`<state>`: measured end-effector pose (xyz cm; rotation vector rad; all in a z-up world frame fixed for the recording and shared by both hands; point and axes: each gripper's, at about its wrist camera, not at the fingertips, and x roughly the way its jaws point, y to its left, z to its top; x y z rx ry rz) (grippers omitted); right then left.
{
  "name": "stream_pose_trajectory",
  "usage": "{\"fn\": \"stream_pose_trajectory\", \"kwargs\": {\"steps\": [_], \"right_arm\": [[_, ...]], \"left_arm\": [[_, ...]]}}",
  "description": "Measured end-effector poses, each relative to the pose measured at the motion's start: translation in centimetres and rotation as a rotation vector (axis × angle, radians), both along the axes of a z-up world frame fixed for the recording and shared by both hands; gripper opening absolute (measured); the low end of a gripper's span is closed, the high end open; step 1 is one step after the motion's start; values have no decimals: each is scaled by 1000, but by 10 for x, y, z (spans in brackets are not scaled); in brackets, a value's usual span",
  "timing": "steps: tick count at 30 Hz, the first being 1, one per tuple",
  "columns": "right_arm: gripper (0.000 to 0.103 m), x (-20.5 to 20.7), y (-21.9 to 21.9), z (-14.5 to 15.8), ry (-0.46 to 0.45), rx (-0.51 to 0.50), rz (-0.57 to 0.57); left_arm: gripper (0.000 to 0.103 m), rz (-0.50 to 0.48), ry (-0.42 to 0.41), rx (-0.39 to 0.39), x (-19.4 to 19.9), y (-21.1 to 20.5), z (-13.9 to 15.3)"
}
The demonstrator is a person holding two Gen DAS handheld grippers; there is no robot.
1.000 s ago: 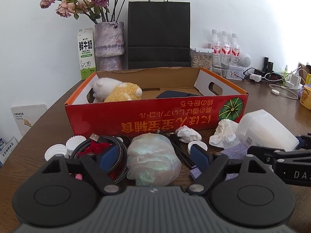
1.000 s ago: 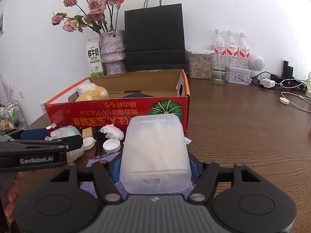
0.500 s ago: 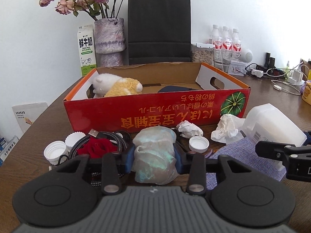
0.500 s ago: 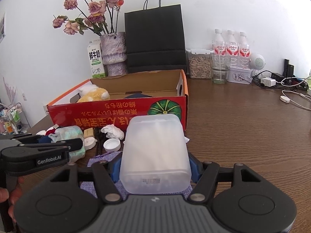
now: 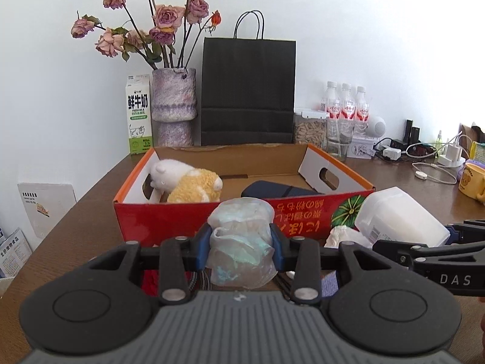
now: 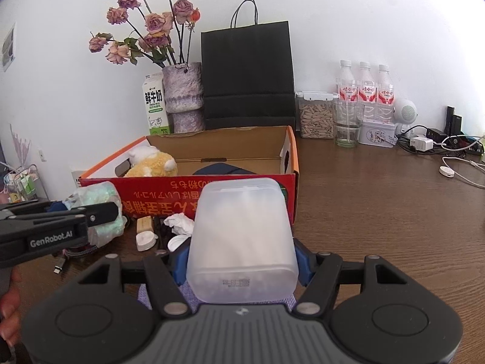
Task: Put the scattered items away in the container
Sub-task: 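Carry container and mesh bag over the box and open both grippers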
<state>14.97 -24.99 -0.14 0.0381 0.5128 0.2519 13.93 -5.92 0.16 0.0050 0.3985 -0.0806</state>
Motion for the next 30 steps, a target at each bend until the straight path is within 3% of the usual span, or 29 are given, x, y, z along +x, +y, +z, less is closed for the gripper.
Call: {"fn": "stream_pose_trajectory", "kwargs": {"steps": [9,17,23,30], "right_arm": [[64,35,20,36,-97,-1,32],[64,95,41,57,-128,2,41],[64,151,52,55,-110,-9,31],[64,209,58,27,-34,-31,30]], "left_arm": [[40,18,-101,-35,27,7,34],[40,50,-133,-78,80,12,49],[40,82,-89,-87,139,13,41],[40,100,26,-68,190,19,9]]}}
